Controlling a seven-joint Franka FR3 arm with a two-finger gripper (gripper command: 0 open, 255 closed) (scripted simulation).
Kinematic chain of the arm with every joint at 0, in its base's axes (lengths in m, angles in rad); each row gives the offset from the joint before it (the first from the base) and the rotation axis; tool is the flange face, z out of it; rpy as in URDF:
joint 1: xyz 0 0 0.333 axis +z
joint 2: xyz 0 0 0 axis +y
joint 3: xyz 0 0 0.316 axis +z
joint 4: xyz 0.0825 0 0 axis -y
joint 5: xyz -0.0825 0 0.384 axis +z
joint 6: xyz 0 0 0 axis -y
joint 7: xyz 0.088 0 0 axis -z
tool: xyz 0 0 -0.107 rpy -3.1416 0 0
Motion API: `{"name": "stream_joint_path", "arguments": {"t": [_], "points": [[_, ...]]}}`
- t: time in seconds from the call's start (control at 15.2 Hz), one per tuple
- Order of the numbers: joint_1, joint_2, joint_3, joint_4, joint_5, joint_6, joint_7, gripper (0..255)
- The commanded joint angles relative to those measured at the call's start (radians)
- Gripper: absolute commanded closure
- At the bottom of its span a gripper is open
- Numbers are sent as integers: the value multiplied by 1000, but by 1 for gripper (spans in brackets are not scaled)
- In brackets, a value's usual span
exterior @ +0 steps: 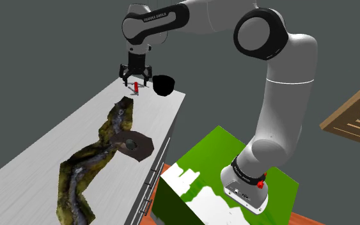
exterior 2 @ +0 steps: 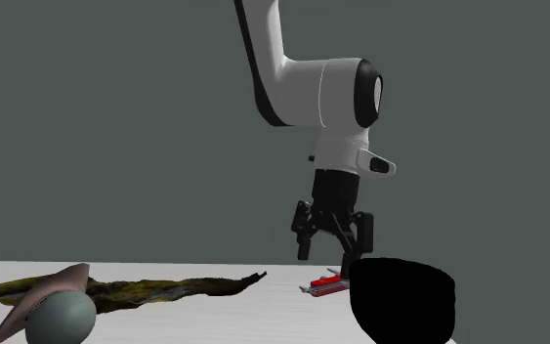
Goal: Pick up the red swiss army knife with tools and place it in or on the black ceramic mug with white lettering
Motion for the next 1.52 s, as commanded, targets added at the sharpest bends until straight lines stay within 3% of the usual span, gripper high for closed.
{"name": "stream_joint_path", "arguments": {"t": [0.0, 0.66, 0.73, 1.45], "points": [[2, 11, 0, -8, 0, 20, 1, 0], [4, 20, 1, -30, 0, 51, 1, 0], [4, 20, 1, -30, 0, 51, 1, 255], [4, 9, 1, -20, 0, 29, 3, 255]]}}
